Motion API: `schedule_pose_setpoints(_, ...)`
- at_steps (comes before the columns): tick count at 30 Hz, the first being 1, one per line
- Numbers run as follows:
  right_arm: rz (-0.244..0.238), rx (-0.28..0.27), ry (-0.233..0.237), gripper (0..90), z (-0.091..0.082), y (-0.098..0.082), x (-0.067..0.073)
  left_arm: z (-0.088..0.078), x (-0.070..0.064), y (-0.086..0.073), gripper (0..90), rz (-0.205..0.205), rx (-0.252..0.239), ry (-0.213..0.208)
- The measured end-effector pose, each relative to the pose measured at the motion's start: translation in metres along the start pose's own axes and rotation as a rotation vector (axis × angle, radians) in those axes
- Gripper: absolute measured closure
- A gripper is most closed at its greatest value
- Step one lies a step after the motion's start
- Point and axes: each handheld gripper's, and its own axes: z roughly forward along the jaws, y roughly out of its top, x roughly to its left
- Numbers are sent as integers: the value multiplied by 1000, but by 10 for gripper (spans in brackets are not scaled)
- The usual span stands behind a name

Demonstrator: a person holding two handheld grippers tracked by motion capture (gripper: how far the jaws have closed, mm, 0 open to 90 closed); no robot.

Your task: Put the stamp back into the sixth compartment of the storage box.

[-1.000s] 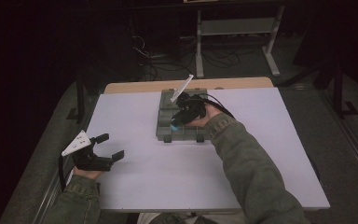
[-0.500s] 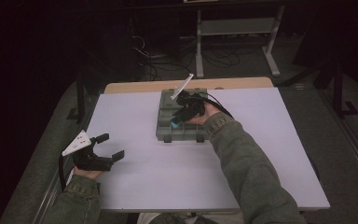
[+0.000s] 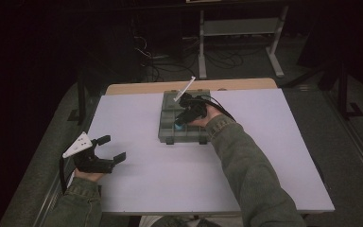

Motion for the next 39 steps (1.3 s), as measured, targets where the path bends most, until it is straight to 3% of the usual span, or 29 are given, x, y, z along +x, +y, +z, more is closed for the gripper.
schedule_pose_setpoints(6,5,0,2,698,2,-1,-2,0,0,0,0,0,0,-1)
schedule_pose_setpoints(8,16,-9,-5,582,1,-1,-2,0,0,0,0,0,0,0)
schedule_pose_setpoints(13,52,-43,-17,391,-5,-2,-5,0,0,0,0,0,0,-2)
schedule_pose_setpoints(22,90,-68,-63,155,-21,-5,-7,0,0,0,0,-1,0,-2)
schedule_pose_setpoints(34,88,-99,-108,16,-41,-15,-4,0,-1,0,0,-4,-3,-1)
schedule_pose_setpoints(39,99,-121,-119,0,-48,-24,-4,0,-1,0,0,-5,-1,1)
